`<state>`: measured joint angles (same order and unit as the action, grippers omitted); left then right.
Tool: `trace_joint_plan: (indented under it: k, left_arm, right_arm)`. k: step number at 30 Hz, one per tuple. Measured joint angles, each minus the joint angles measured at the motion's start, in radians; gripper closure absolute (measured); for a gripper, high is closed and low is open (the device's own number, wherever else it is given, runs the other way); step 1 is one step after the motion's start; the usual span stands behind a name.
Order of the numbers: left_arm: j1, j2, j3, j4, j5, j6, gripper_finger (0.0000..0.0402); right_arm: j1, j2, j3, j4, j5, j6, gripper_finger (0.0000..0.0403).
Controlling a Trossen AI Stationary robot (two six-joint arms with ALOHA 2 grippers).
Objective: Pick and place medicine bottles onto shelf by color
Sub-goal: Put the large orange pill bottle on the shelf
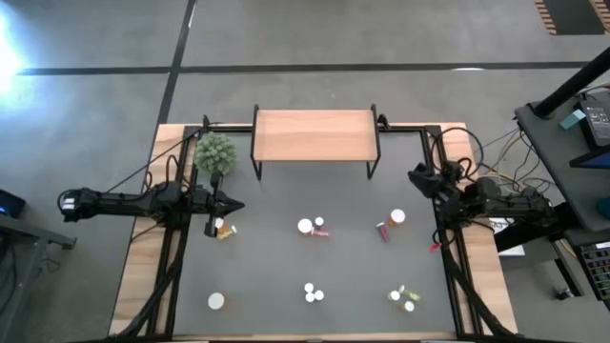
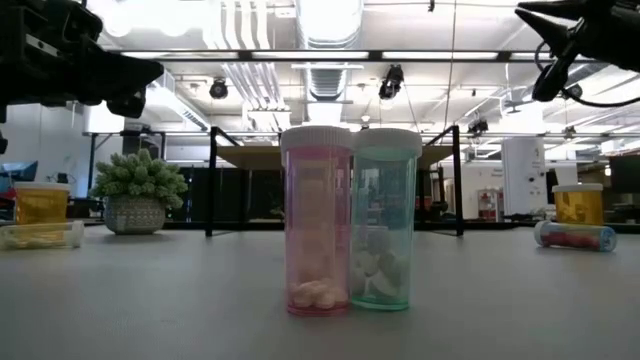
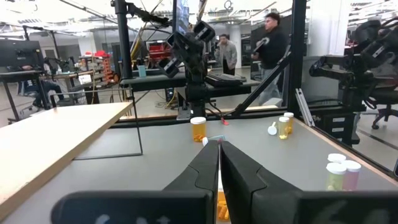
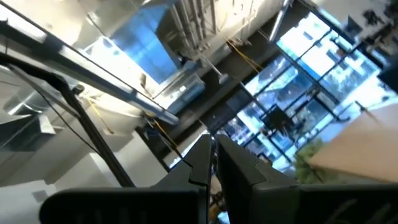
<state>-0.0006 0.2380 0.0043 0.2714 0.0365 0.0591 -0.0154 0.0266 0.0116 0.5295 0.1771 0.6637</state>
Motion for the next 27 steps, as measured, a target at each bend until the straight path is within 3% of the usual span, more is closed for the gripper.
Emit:
trace_joint_plan:
  k: [5, 9, 18, 23, 27]
  left_arm:
    - [0.000, 0.000, 0.000, 0.000, 0.000, 0.000, 0.0402]
    - [0.000, 0.000, 0.000, 0.000, 0.000, 0.000, 0.0402]
    - [0.000, 0.000, 0.000, 0.000, 0.000, 0.000, 0.0402]
    - [0.000, 0.000, 0.000, 0.000, 0.000, 0.000, 0.0402]
    - [0.000, 0.000, 0.000, 0.000, 0.000, 0.000, 0.0402]
  right_arm:
    - [0.000, 0.007, 0.018, -0.023, 0.003, 0.055, 0.0385]
    - [0.000, 0.039, 0.113, -0.115, -0.001, -0.033, 0.0385]
    - [0.000, 0.295, 0.585, -0.656, 0.036, -0.464, 0.0384]
    - [0.000, 0.488, 0.809, -0.885, 0.037, -0.526, 0.0361]
    - [0.000, 0.617, 0.968, -1.085, 0.115, -0.479, 0.0326]
